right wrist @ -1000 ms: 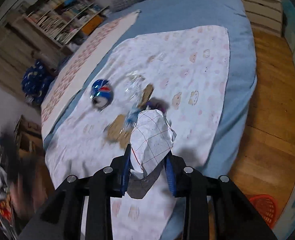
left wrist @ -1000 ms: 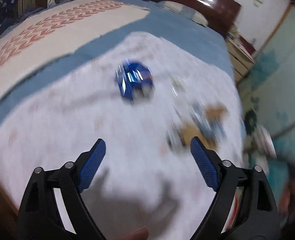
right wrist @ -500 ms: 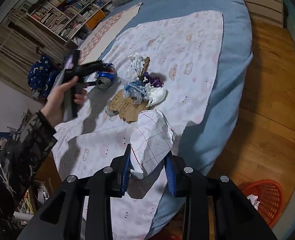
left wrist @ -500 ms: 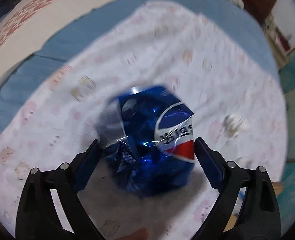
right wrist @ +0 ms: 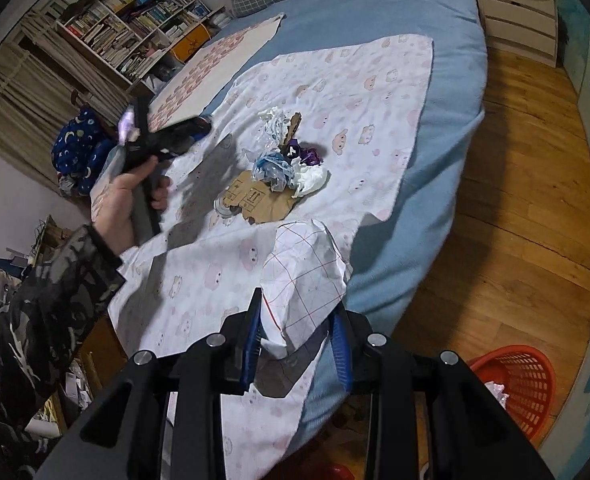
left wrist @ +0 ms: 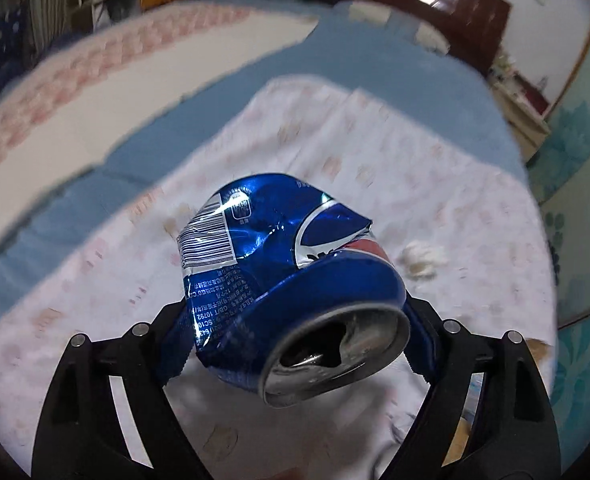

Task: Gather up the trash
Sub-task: 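Carry the can and paper bag to the red wastebasket and release both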

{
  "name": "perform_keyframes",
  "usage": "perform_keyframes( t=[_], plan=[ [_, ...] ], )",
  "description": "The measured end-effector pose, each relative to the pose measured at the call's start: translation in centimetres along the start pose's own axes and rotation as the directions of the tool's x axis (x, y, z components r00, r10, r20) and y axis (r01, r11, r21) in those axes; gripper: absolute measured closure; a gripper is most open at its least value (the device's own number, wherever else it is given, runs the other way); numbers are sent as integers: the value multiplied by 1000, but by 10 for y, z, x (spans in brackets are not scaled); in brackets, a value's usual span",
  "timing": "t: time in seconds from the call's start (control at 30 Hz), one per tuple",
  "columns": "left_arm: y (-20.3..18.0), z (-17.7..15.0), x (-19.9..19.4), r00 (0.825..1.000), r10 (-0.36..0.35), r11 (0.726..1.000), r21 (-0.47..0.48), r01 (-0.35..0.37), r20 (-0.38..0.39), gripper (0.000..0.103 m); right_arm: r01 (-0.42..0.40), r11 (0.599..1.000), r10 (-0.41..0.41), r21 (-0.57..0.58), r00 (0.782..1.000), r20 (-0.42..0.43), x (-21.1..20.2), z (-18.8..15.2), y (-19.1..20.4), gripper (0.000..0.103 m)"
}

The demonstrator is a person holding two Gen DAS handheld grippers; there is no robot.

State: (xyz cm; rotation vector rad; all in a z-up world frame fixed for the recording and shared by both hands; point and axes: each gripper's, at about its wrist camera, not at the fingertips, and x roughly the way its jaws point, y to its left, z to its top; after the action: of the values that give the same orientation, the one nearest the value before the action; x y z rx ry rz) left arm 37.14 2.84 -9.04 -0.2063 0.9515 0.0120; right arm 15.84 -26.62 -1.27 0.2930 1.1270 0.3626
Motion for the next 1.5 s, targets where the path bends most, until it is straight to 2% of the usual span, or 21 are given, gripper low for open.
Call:
perform_keyframes(
  t=[0.17, 0.3, 0.37, 0.47, 0.6, 0.67, 0.77, 0.87, 0.93, 0.97, 1.0, 1.07, 1.17, 1.23, 1.27, 1.33, 1.4, 1.47, 1.5],
  plan=[
    [-29, 3, -90, 995, -42, 996, 88, 34, 91, 19, -5, 1000, 5, -10, 999, 44, -37, -12, 5, 72],
    [-75, -24, -197, 982, -125, 975, 200, 96, 141, 19, 8, 999, -4, -39, 994, 109, -92, -26, 13, 72],
    [-101, -48, -247, 973, -178, 959, 247, 139, 146, 19, 17, 999, -10, -47, 989, 148, -123, -36, 15, 72],
    [-145, -101, -313, 958, -248, 926, 324, 191, 143, 19, 29, 999, -22, -29, 978, 207, -178, -63, 7, 72],
    [-198, -172, -356, 941, -326, 879, 395, 266, 92, 19, 84, 996, -85, 15, 964, 253, -225, -109, -17, 72],
    [-227, -212, -362, 932, -359, 851, 427, 305, 52, 19, 117, 992, -126, 50, 956, 267, -239, -138, -34, 72],
    [-267, -266, -345, 914, -403, 802, 464, 375, -41, 19, 199, 974, -221, 110, 938, 266, -242, -185, -69, 72],
    [-306, -311, -300, 890, -425, 760, 469, 451, -166, 19, 224, 948, -274, 226, 937, 219, -223, -231, -118, 72],
    [-328, -338, -258, 876, -422, 742, 466, 482, -234, 19, 232, 927, -292, 296, 940, 177, -200, -256, -152, 72],
    [-339, -349, -232, 859, -428, 729, 455, 512, -280, 19, 248, 913, -309, 322, 938, 154, -189, -266, -168, 72],
    [-350, -359, -206, 855, -414, 718, 464, 518, -313, 19, 258, 902, -320, 345, 938, 136, -176, -276, -186, 72],
    [-366, -371, -160, 843, -386, 717, 452, 530, -375, 19, 295, 872, -346, 391, 936, 64, -147, -291, -223, 72],
    [-389, -394, -113, 844, -332, 709, 478, 518, -421, 41, 283, 835, -320, 471, 947, -1, -112, -302, -265, 72],
    [-401, -414, -86, 849, -271, 715, 496, 493, -453, 41, 271, 808, -297, 523, 954, -35, -90, -309, -294, 72],
    [-406, -422, -77, 845, -255, 715, 496, 492, -470, 41, 257, 799, -276, 544, 960, -48, -80, -310, -307, 72],
    [-413, -434, -60, 834, -247, 718, 485, 500, -494, 44, 248, 789, -257, 563, 964, -65, -57, -307, -318, 72],
    [-418, -445, -44, 834, -214, 709, 507, 490, -508, 56, 237, 778, -232, 582, 969, -85, -34, -301, -331, 72],
    [-420, -455, -33, 824, -189, 714, 501, 489, -534, 56, 248, 771, -225, 586, 968, -114, -18, -301, -337, 72],
    [-419, -454, -29, 824, -184, 719, 499, 484, -536, 56, 254, 764, -221, 592, 967, -129, -9, -301, -341, 72]
  ],
)
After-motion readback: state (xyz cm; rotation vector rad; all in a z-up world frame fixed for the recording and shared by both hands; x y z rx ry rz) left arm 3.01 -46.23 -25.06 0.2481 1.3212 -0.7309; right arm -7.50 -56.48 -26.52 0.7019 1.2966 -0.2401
